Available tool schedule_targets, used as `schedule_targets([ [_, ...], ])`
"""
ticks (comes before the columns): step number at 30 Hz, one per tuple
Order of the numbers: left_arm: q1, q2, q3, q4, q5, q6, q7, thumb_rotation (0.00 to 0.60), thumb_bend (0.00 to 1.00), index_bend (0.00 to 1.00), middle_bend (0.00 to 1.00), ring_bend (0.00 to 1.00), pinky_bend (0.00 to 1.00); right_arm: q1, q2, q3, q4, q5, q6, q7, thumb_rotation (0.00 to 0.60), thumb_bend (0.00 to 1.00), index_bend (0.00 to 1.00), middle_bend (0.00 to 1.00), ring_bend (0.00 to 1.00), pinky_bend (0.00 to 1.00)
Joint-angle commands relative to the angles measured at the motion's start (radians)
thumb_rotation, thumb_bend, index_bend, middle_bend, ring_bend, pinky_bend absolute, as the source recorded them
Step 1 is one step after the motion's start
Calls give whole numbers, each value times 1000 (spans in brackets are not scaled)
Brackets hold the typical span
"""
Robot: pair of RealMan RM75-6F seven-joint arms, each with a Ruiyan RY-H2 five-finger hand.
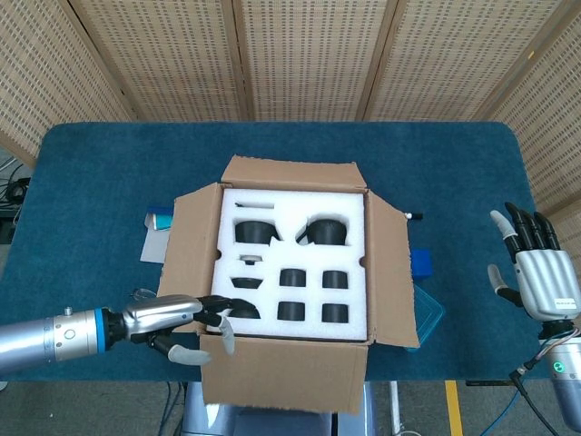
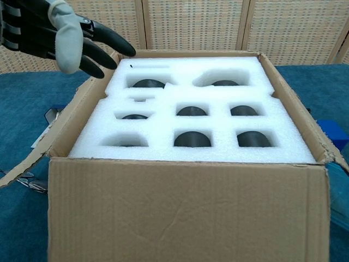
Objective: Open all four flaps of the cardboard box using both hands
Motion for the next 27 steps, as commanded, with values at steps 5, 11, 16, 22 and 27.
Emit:
schedule_targets([
  [5, 147, -16, -66, -24, -263, -53, 473, 437, 254, 288, 0, 0, 0, 0, -4, -3, 10, -1, -3, 5, 600, 466, 25, 0, 0, 0],
  [11, 342, -101, -120, -19, -514, 84, 970, 495, 255, 258, 0, 0, 0, -3, -12, -5, 22, 5, -5, 7, 600, 466, 25, 0, 0, 0],
  [16, 483, -211, -141, -2, -664, 257, 1337, 496, 257, 232, 0, 0, 0, -6, -28, -7, 36, 20, -4, 2, 600, 466, 25, 0, 0, 0],
  [22, 603, -328, -153, 56, -750, 439, 1558, 497, 257, 219, 0, 0, 0, -12, -43, -10, 50, 28, 3, -7, 600, 466, 25, 0, 0, 0],
  [27, 673, -387, -157, 114, -772, 542, 1609, 496, 257, 219, 0, 0, 0, -16, -56, -14, 58, 30, 7, -23, 600, 466, 25, 0, 0, 0],
])
